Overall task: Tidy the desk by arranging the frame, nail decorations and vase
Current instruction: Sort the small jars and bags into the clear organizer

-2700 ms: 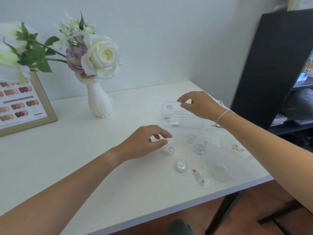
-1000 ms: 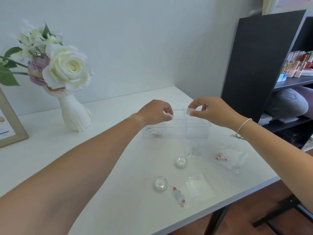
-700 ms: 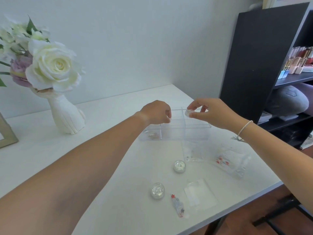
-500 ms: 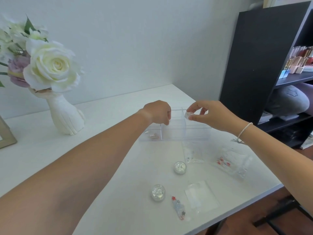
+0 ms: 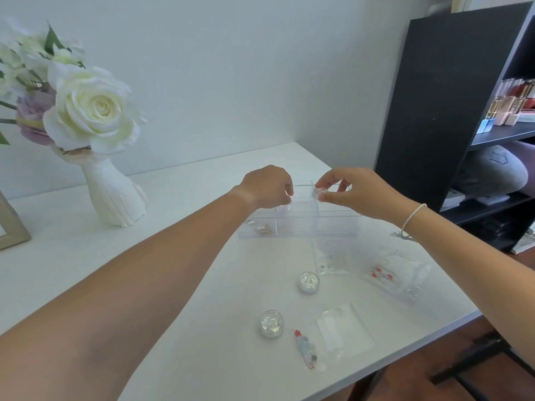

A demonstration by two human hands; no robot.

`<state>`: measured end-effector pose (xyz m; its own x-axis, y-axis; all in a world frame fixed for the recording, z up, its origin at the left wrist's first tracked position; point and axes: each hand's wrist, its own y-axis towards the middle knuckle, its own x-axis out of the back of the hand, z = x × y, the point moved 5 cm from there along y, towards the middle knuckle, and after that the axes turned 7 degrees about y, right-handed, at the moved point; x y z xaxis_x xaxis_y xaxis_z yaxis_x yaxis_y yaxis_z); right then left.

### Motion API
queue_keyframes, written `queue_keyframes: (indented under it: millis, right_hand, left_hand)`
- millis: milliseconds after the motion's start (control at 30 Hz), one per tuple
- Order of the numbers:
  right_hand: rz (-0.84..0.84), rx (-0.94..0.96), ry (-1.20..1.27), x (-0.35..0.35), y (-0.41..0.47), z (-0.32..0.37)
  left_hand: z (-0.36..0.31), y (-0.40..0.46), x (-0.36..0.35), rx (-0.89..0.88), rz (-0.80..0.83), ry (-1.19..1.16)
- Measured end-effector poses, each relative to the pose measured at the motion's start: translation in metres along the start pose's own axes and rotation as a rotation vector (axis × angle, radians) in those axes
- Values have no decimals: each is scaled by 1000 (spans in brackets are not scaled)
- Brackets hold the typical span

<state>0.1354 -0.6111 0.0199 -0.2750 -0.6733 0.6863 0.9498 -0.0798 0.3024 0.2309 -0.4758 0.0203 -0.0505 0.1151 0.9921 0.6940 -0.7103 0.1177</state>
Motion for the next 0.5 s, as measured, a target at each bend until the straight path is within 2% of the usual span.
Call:
queue_keyframes:
  millis: [300,500]
  right_hand:
    - [44,-2,-45,-16,28,16]
    - [114,-49,-223,-29,43,19]
  left_hand:
    - [34,-45,17,41,-255,-266]
    - [63,-73,2,112,-245,-408]
